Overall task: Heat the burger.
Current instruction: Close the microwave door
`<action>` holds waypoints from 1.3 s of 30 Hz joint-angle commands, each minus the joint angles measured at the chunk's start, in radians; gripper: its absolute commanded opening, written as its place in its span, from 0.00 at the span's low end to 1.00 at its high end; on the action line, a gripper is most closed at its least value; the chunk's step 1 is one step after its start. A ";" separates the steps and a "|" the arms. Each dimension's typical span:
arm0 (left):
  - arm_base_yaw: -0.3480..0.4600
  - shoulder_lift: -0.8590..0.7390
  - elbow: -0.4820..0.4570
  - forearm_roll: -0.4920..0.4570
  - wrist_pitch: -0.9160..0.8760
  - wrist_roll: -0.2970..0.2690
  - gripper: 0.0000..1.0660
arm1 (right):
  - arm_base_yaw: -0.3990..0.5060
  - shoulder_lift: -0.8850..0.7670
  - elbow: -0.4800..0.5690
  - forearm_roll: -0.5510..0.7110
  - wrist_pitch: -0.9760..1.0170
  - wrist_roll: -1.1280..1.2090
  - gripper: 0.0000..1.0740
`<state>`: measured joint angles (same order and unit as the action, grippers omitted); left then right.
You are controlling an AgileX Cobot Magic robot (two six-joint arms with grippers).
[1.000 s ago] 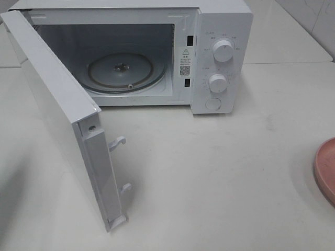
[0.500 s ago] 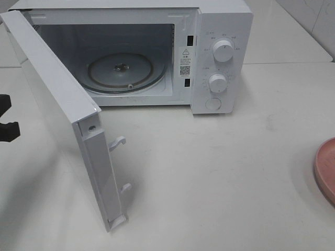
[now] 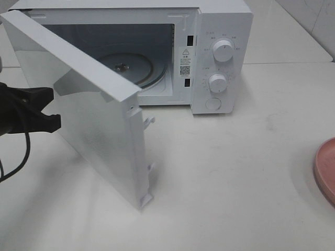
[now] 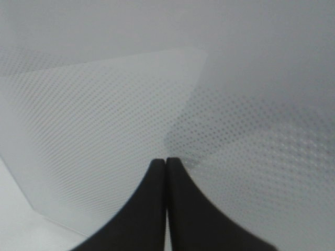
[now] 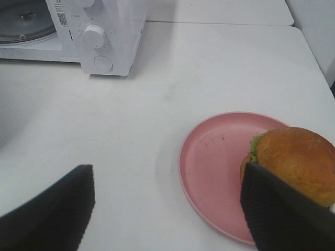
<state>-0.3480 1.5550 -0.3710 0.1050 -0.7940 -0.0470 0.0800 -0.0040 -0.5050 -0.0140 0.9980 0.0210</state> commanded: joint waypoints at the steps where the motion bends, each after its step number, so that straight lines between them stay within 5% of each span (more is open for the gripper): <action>1: -0.038 0.027 -0.037 -0.030 -0.031 0.003 0.00 | -0.006 -0.027 0.003 0.003 -0.003 -0.009 0.70; 9: -0.118 0.100 -0.114 -0.099 -0.033 0.011 0.00 | -0.006 -0.027 0.003 0.003 -0.003 -0.009 0.70; 19: -0.255 0.207 -0.273 -0.342 -0.027 0.128 0.00 | -0.006 -0.027 0.003 0.003 -0.003 -0.009 0.70; 33: -0.302 0.322 -0.485 -0.369 0.066 0.148 0.00 | -0.006 -0.027 0.003 0.003 -0.003 -0.009 0.70; 39: -0.337 0.391 -0.602 -0.442 0.102 0.222 0.00 | -0.006 -0.027 0.003 0.003 -0.003 -0.008 0.70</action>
<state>-0.6790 1.9350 -0.9440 -0.2990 -0.6830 0.1550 0.0800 -0.0040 -0.5050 -0.0140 0.9980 0.0210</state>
